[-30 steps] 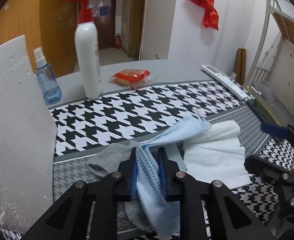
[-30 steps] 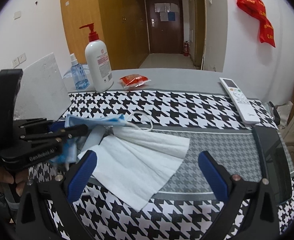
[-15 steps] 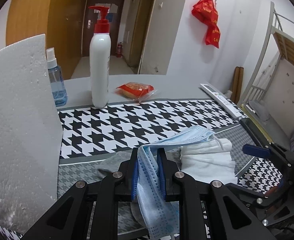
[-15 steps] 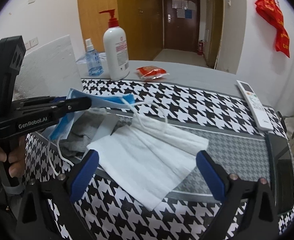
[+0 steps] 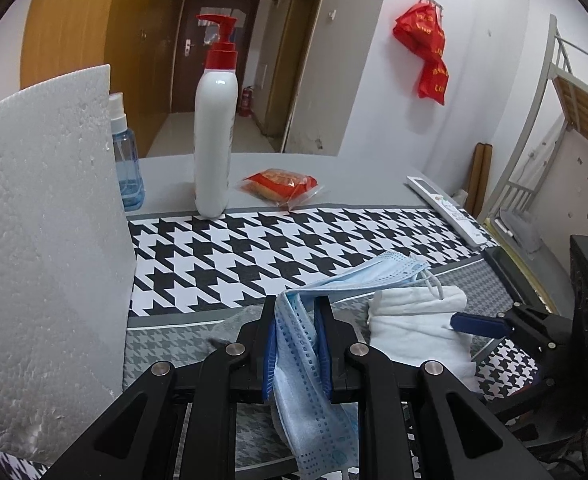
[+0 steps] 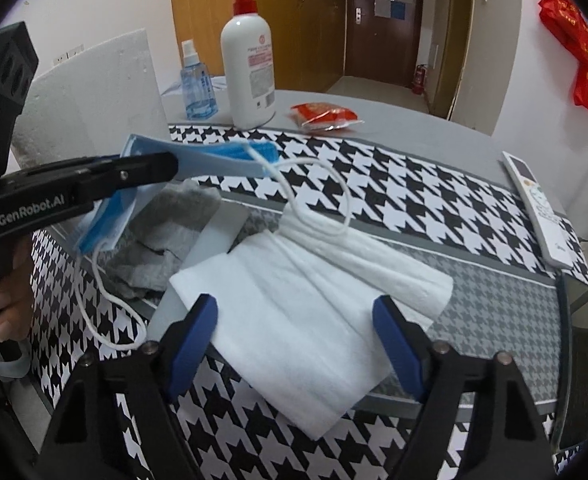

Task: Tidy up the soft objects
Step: 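Lower the right tool onto the white cloth and close on it while the left tool holds the mask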

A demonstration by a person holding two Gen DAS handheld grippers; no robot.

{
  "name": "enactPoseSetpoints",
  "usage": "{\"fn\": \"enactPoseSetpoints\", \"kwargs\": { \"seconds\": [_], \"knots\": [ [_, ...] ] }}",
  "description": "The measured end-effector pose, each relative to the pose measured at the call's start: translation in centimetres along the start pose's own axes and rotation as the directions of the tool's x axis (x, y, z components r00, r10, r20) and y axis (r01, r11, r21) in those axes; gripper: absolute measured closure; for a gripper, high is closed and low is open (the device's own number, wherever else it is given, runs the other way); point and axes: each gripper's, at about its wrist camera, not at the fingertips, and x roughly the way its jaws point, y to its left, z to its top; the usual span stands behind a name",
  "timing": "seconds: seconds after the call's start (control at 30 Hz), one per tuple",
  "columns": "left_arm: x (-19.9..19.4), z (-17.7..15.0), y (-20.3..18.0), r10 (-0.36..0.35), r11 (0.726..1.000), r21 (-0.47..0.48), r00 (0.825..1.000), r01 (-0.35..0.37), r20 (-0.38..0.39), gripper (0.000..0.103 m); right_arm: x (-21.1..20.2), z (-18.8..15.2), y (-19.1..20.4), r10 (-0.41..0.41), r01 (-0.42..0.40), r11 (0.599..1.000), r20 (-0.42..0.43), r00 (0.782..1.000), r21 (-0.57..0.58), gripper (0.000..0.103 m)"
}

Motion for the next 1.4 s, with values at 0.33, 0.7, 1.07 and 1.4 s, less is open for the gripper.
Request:
{"fn": "enactPoseSetpoints", "kwargs": {
  "seconds": [0.33,0.7,1.07,1.4],
  "knots": [
    [0.1,-0.1,0.0,0.000,1.000,0.000,1.000,0.000,-0.002,0.084,0.8,-0.1,-0.3,-0.019,0.020,1.000,-0.032,0.999,0.011,0.031],
    [0.3,0.1,0.5,-0.007,1.000,-0.024,1.000,0.007,-0.008,0.084,0.9,0.0,-0.2,-0.077,0.078,0.997,-0.033,0.996,0.009,0.046],
    [-0.2,0.0,0.4,-0.003,1.000,-0.022,1.000,0.003,0.013,0.084,0.3,-0.3,-0.5,-0.116,0.117,0.993,-0.036,0.993,0.002,0.087],
    [-1.0,0.2,0.4,-0.004,1.000,-0.026,0.999,0.005,0.045,0.084,-1.7,-0.7,-1.6,-0.123,0.123,0.988,-0.005,0.992,0.089,0.095]
  ]
}}
